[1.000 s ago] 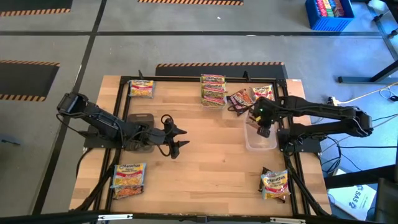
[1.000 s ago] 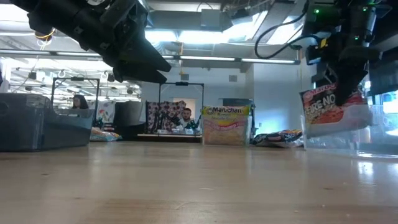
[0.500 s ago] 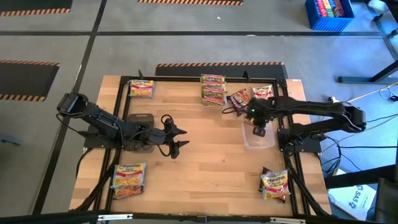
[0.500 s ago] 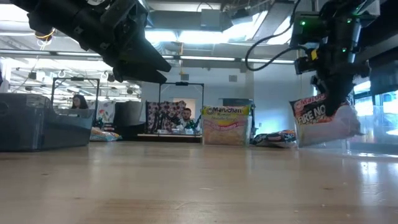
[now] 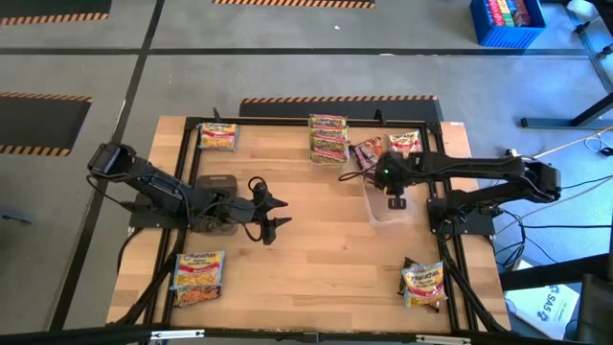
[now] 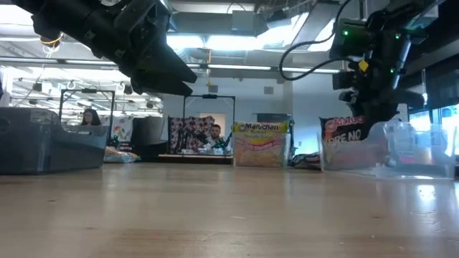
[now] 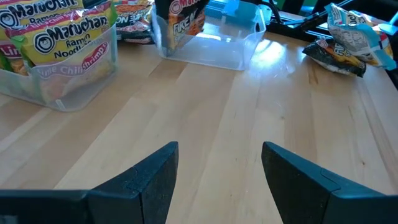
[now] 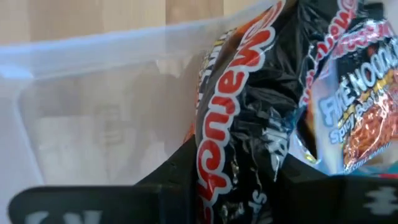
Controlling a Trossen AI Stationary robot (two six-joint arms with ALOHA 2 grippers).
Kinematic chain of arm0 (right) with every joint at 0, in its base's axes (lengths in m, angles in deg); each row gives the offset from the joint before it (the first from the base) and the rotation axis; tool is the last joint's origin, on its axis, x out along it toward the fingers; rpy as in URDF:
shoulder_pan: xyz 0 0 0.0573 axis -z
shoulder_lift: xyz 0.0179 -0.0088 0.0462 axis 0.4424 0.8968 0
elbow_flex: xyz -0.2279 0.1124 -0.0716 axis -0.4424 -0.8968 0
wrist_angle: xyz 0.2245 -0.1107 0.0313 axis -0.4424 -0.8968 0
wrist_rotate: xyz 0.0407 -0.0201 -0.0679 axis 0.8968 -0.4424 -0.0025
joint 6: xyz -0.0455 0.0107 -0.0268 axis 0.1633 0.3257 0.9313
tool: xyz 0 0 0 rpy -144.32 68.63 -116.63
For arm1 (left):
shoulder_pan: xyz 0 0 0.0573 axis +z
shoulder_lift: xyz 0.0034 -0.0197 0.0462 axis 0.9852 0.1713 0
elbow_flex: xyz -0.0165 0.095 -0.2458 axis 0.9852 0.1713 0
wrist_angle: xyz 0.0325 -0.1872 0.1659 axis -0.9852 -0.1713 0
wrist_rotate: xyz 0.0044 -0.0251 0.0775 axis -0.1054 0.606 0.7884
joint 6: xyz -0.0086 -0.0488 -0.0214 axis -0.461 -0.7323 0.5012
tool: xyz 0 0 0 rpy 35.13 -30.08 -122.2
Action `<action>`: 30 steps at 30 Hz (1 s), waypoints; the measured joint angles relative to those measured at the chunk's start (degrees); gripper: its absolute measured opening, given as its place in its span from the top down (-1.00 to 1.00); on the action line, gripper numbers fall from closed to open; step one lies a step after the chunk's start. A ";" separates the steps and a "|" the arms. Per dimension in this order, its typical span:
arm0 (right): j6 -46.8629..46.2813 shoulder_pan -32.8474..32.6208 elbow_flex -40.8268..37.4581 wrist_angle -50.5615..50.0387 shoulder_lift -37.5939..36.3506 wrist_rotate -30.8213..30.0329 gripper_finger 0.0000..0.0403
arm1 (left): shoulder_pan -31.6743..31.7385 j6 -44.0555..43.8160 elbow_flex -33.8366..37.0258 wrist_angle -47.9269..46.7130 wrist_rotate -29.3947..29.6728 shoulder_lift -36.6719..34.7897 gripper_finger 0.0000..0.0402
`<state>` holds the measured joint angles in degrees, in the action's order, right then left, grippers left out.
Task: Sort Maruchan noodles
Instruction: Put the middle black noodle pack into the bottom transparent bin
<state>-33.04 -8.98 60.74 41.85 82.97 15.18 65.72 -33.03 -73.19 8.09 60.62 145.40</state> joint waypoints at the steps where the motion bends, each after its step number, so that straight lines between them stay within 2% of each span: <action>1: 0.26 0.00 -0.54 0.41 0.02 -0.41 0.48 | 0.00 0.01 0.00 -0.01 0.00 0.00 -0.13; 5: -0.56 0.00 -1.24 1.15 0.10 -3.52 0.29 | 0.00 0.02 0.00 0.00 -0.54 0.00 -0.13; 11: -0.92 0.01 -0.91 0.53 0.10 -12.04 -0.08 | 0.02 0.02 0.00 0.00 -0.85 0.00 -0.13; 15: 0.48 0.00 0.46 1.06 0.06 -11.90 -0.24 | 0.02 0.02 0.00 0.00 -0.85 0.00 -0.13; 19: 1.58 0.00 0.53 2.04 0.06 -11.55 -0.30 | 0.02 0.02 0.00 0.00 -0.85 0.00 -0.13; 24: 0.75 -0.04 1.24 0.08 -0.15 -11.18 -0.28 | 0.02 0.02 0.00 0.00 -0.85 0.00 -0.13; 30: -2.63 -0.04 7.47 -5.79 -1.11 -10.17 -0.24 | 0.02 0.33 0.00 0.00 -0.85 0.00 -0.13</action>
<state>-35.67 -9.03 68.21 36.05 81.86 5.01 65.74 -32.71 -73.19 8.09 59.76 145.40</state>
